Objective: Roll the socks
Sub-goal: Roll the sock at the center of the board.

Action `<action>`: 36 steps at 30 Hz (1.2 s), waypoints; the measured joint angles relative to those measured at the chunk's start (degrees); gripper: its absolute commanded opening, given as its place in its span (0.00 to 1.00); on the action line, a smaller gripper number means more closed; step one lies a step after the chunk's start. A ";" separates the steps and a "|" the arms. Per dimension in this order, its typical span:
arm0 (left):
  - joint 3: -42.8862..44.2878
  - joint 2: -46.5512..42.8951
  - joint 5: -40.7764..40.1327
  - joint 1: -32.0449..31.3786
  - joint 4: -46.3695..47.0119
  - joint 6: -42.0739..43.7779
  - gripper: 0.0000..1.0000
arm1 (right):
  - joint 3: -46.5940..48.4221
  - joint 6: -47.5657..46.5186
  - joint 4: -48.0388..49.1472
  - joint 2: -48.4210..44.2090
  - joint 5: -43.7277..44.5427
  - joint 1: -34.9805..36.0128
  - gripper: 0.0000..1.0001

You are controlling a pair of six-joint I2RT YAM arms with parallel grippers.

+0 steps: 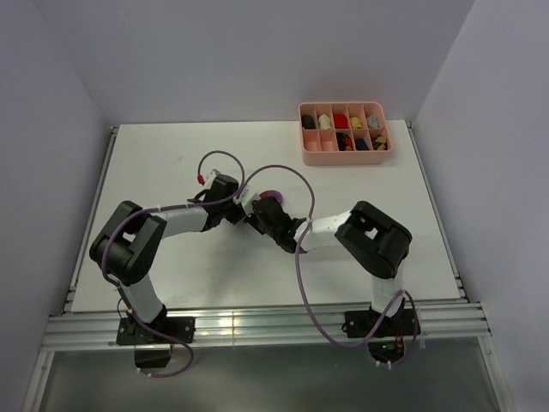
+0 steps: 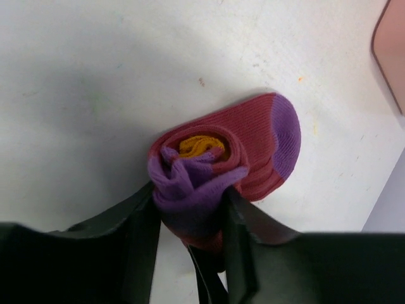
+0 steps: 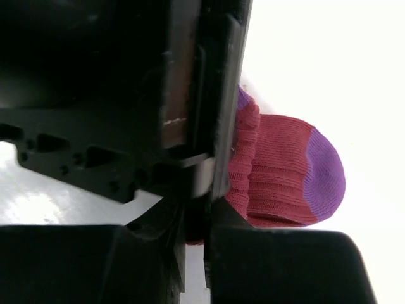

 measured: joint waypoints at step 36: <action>-18.62 -18.21 -6.29 -0.92 5.29 -4.96 0.79 | 7.54 40.19 -4.76 8.11 -59.91 -22.12 0.00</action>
